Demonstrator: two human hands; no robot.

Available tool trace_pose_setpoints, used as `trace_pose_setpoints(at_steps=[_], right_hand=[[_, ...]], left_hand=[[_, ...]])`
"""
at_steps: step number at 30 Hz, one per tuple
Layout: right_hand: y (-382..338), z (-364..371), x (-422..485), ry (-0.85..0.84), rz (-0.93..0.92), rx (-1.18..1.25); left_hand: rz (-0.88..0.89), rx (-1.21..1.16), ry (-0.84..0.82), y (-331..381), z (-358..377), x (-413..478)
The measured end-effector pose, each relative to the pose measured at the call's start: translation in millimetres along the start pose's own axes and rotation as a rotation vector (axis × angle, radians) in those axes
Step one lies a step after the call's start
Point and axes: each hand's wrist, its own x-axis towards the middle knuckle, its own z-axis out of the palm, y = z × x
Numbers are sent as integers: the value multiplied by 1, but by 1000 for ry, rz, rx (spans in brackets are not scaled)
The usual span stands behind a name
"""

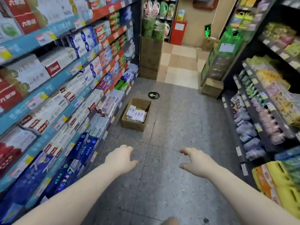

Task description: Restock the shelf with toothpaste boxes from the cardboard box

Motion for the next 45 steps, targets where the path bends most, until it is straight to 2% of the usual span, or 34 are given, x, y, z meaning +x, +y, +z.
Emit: trace_pose_setpoints(at_steps=[5,11,17,22,26,32,40,45], right_hand=[[33,-41,94,-34,-9,27],[83,-118,219,-116,-98,-28],[111,-202,341,-154,-172,-158],[85,-242,438,-210,-279,-207],[58,-265,523,-226,-340,-271],[17,-308,649,-309,-328,-339],[-43,-323,796,-437,-400,-399],[-82,-307,891,-534,-508,-492]], left_hand=[[-20,-27,-46,23,-22,96],[-178,-83,-108,48,-51,211],[-282,-190,-58,82,-88,310],[-374,-264,-27,73,-103,368],[-492,-338,-100,34,-105,418],[-628,-488,-190,-8,-127,520],[-659,-527,-61,-43,-185,649],[-760,-688,-17,-52,-176,703]])
